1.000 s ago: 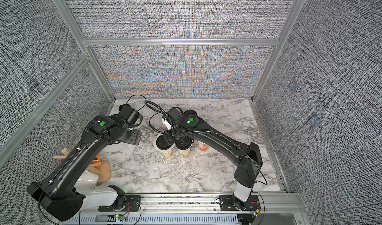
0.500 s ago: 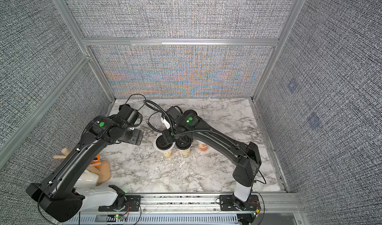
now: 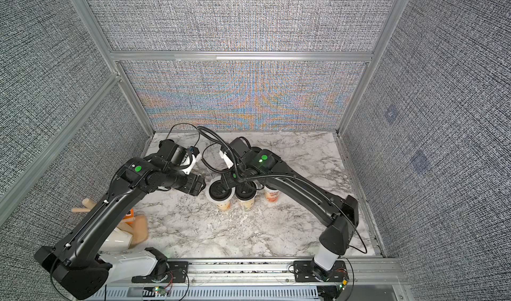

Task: Put the leak-proof paper on the milk tea cups
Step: Secure the cup lid on the cup.

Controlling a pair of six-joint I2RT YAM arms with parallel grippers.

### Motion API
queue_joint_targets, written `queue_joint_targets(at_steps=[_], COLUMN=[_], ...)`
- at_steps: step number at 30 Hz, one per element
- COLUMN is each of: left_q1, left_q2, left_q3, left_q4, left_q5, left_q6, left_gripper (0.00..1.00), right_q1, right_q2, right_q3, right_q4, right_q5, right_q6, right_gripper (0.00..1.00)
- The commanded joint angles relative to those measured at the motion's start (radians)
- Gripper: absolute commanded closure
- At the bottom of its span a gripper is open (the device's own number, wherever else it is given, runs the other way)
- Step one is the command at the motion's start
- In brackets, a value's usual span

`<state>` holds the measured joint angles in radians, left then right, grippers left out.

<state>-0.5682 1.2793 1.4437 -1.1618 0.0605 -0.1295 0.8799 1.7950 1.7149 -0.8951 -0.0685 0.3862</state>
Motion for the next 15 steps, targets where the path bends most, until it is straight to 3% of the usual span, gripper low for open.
queue_joint_targets(at_steps=[1, 7, 15], left_q1=[-0.013, -0.046, -0.064], left_q2=[0.035, 0.124, 0.203], left_q3=[0.011, 0.039, 0.061], left_q4=[0.052, 0.047, 0.042], left_q5=[0.101, 0.103, 0.033], left_q6=[0.054, 0.090, 0.092], left_gripper=[0.12, 0.12, 0.12], right_q1=[-0.022, -0.074, -0.089], right_q2=[-0.059, -0.182, -0.235], right_q3=[-0.055, -0.191, -0.267], right_q4=[0.006, 0.033, 0.062], right_q5=[0.044, 0.049, 0.041], right_q6=[0.024, 0.042, 0.047], right_gripper=[0.53, 0.53, 0.53])
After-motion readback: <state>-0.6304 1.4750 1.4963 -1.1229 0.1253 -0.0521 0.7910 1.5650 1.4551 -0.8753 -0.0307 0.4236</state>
